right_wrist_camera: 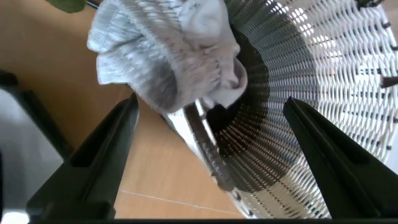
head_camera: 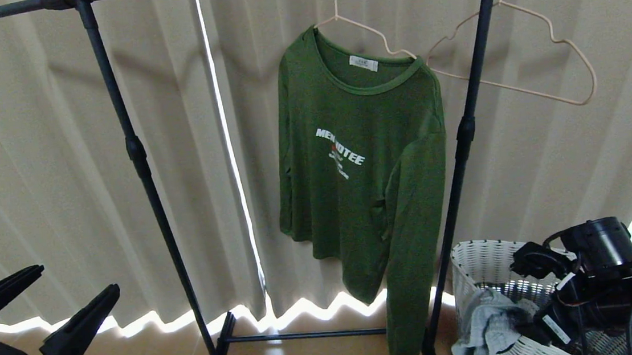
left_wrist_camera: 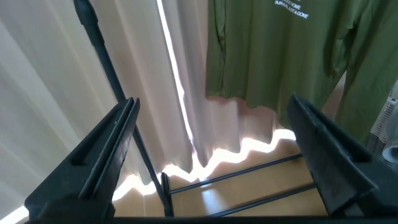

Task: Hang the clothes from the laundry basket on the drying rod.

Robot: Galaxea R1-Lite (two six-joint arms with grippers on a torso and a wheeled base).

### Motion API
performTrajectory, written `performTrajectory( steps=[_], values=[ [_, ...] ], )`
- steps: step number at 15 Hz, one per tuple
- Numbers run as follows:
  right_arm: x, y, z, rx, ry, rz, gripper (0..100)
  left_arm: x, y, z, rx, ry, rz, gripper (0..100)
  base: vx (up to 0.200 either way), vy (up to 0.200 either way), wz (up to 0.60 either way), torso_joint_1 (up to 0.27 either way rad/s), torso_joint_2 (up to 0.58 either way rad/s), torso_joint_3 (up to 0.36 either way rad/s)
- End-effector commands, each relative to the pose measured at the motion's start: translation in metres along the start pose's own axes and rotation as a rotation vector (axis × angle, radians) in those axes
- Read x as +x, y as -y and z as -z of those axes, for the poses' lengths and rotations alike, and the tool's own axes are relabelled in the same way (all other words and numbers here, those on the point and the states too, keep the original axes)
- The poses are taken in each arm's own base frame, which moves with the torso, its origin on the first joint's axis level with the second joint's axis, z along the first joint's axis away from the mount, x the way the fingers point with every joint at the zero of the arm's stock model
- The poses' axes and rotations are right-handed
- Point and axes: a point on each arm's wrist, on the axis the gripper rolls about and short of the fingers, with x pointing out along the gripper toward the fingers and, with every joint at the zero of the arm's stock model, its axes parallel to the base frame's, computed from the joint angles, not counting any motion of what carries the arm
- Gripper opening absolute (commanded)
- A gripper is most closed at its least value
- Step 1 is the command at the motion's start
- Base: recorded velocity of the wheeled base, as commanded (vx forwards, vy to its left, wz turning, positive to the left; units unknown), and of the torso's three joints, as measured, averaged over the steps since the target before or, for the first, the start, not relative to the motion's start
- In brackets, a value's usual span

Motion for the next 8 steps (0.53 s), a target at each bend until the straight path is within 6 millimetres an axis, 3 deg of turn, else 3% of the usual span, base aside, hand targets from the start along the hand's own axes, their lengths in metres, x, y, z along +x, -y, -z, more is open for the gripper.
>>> performTrajectory(
  steps=[1,6,7,8],
  values=[
    [0.017,0.003,-0.001,0.010,-0.050,0.025,100,0.000,0.000,0.000,0.000,0.001,-0.004,100,0.000,0.000,0.00,0.000,0.00,0.000],
    [0.029,0.004,-0.005,0.020,-0.014,0.044,100,-0.001,-0.001,0.000,0.000,0.001,-0.012,100,0.000,0.000,0.00,0.000,0.00,0.000],
    [0.030,0.004,-0.005,0.019,-0.012,0.045,0,-0.001,-0.001,0.000,0.000,0.002,-0.014,100,0.000,0.000,0.00,0.000,0.00,0.000],
    [0.030,0.004,-0.005,0.019,-0.015,0.044,0,-0.001,-0.001,0.000,0.000,0.003,-0.012,100,0.000,0.000,0.00,0.000,0.00,0.000]
  ],
)
